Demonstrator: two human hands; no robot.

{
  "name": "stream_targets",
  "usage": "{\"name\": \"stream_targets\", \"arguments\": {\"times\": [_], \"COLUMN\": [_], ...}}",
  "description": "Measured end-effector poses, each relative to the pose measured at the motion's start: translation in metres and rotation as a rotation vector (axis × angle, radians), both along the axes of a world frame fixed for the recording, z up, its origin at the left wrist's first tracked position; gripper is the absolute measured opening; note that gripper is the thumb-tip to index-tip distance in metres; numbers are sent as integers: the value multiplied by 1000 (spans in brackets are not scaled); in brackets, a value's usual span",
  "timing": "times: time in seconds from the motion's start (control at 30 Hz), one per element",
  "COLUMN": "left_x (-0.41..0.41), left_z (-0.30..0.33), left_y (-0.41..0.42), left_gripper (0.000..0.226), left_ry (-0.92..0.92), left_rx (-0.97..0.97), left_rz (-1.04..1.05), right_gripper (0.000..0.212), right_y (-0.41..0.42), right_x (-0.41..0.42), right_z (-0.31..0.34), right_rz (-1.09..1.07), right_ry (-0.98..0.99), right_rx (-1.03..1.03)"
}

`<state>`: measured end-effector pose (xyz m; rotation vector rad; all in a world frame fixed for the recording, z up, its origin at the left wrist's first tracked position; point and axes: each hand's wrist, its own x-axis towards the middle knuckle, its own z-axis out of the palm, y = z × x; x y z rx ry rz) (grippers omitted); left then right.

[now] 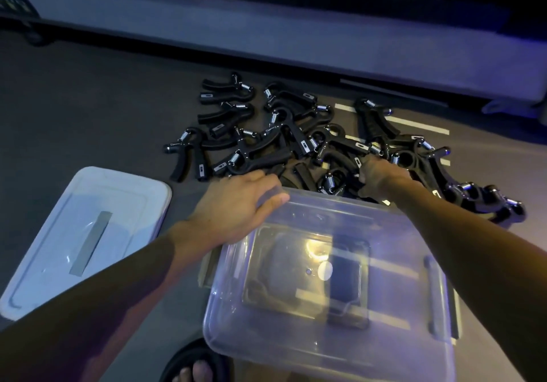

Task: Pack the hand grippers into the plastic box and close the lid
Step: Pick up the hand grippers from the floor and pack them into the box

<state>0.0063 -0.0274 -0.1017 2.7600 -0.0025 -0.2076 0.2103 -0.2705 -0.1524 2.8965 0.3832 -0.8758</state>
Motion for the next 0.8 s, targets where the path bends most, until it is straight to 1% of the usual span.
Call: {"name": "stream_targets", "arguments": {"times": [0.03,0.07,0.1,0.13,0.2,0.27,0.37,0.47,0.53,0.63,0.67,0.7,0.73,0.8], "left_x": [0,-1,-1,-3,-7,-16,-36,-53,-61,-70,-71,-72,-73,-74], "left_z": [1,1,2,3,1,-1,-4,-3,1,23,32,44,56,78], "left_y": [0,0,-1,-1,0,0,-1,-1,-2,-7,-10,-14,-19,-28], "left_gripper": [57,56,54,51,45,43,50,58,55,27,22,24,30,40], "left_ry": [10,16,20,17,-12,-35,-42,-71,-171,-402,-439,-429,-354,-67], "left_rx": [0,-3,-5,-6,-37,-138,-266,-311,-297,-351,-399,-481,-607,-936], "left_rz": [6,17,32,51,104,164,236,258,251,323,369,419,467,486], "right_gripper": [49,40,31,26,33,39,32,32,37,36,34,34,34,32], "right_y": [0,-1,-2,-2,-3,-6,-14,-19,-21,-24,-25,-25,-25,-23], "right_x": [-1,-2,-3,-4,-9,-17,-31,-52,-69,-104,-118,-133,-147,-172], "right_z": [3,7,13,18,33,47,70,100,124,148,153,157,159,160], "right_rz": [5,22,41,63,111,124,126,232,332,446,480,513,539,570], "right_ry": [6,7,-10,-47,-144,-222,-271,-339,-376,-391,-388,-384,-373,-355], "right_rx": [3,8,20,32,56,132,374,559,656,783,818,852,882,917]}}
